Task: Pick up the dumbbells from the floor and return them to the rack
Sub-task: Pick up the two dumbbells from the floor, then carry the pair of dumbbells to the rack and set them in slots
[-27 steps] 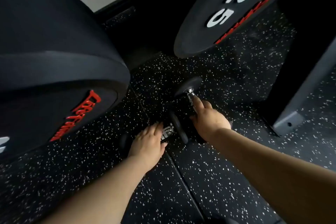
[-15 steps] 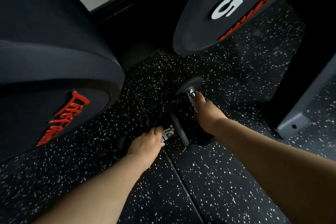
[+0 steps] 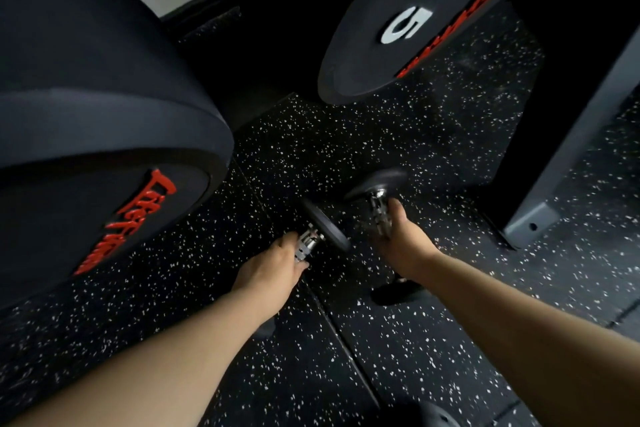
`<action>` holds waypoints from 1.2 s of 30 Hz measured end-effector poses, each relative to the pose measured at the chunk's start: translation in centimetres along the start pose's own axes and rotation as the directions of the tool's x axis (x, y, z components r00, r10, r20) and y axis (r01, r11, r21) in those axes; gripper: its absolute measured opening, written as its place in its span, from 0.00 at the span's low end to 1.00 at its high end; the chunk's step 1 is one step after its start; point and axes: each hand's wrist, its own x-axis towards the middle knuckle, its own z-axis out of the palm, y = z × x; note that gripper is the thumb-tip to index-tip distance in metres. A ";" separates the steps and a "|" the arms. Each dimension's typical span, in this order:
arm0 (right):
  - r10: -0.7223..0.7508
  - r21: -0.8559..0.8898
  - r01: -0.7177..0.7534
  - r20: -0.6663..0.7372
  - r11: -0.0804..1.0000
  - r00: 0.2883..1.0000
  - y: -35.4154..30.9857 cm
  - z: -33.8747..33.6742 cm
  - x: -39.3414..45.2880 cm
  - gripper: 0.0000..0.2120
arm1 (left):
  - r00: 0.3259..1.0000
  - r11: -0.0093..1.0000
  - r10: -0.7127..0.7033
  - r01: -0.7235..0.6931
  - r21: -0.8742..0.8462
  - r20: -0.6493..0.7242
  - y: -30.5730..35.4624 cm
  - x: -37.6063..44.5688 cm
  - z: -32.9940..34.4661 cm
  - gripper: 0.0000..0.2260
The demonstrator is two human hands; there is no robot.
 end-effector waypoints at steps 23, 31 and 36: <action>-0.003 0.103 0.015 -0.117 0.995 0.993 -7.7 -12.7 -19.1 0.35 | 0.998 0.998 0.054 -0.054 0.017 0.015 9.1 -12.0 -19.1 0.13; 0.088 0.155 -0.067 -0.133 0.986 0.987 -8.5 -17.0 -27.9 0.32 | 0.992 0.992 0.123 -0.123 -0.018 0.028 13.4 -17.4 -25.3 0.14; 0.086 0.144 -0.060 -0.177 0.988 0.981 -10.3 -20.3 -32.5 0.31 | 0.984 0.982 0.179 -0.178 -0.058 -0.003 15.5 -19.9 -29.8 0.13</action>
